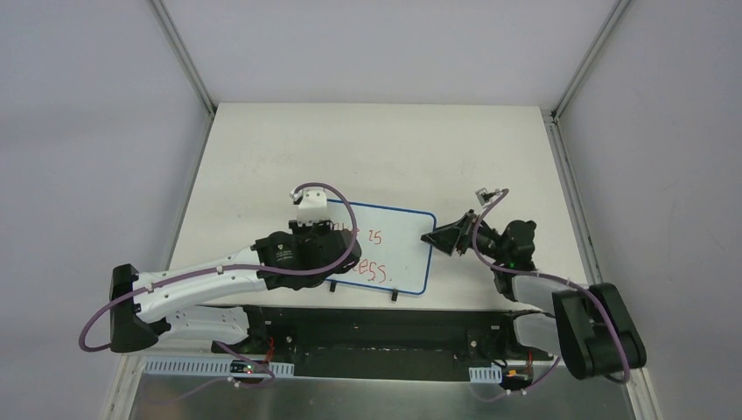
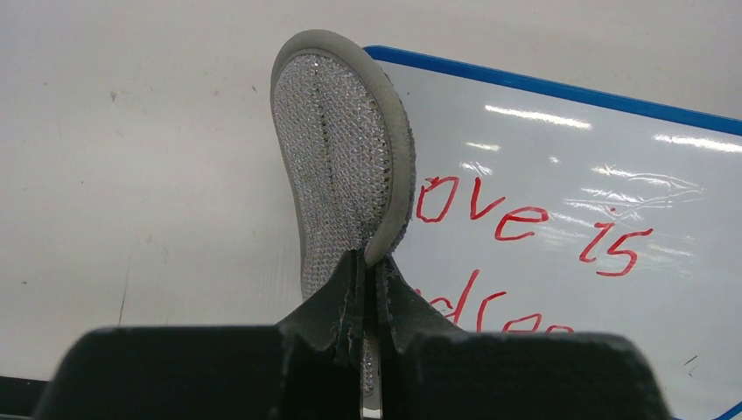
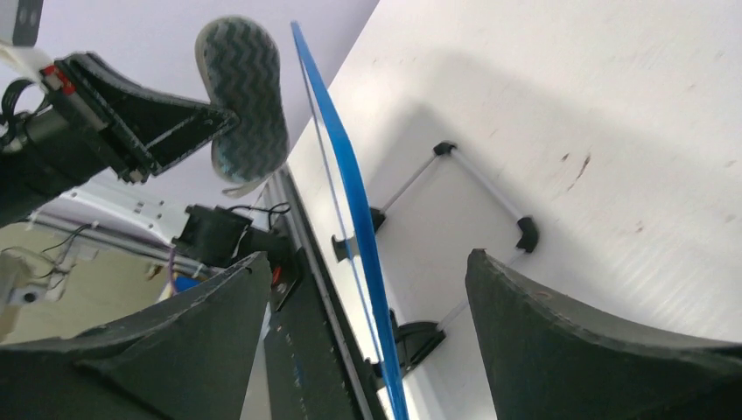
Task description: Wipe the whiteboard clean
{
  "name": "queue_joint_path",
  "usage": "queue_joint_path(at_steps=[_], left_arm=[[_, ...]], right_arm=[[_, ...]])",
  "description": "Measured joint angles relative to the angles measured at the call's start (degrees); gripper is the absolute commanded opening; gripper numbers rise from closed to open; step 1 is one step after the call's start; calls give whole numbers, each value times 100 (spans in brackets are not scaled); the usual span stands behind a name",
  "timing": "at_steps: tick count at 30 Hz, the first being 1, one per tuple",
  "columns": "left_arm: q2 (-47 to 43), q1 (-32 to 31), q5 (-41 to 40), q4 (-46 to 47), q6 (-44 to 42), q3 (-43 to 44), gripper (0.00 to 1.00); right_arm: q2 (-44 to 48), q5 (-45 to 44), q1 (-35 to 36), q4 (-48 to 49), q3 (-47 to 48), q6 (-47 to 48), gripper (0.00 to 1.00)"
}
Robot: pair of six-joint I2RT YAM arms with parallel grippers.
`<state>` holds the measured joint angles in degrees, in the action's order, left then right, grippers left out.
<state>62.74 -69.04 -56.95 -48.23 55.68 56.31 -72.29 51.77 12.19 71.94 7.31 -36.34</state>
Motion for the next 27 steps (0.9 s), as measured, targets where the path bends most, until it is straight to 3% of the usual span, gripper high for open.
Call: queue_joint_path(at_steps=[5,7,13,24,27], left_arm=[[-13,0,101,140,-52,-85,0],[-13,0,109,205,-114,-98,0],[-37,0,125,332,-238,-105,0],[-293,0,140,328,-282,-284,0],[-289,0,140,293,-289,-280,0]], right_arm=[[992,-258,-42,-1985,691,699,78],[957,-39,-66,-2227,911,887,73],[72,568,-74,-2767,1624,1143,73],[-144,1060,94,-3528,1971,1853,45],[-304,1139,168,-3578,1971,1908,43]])
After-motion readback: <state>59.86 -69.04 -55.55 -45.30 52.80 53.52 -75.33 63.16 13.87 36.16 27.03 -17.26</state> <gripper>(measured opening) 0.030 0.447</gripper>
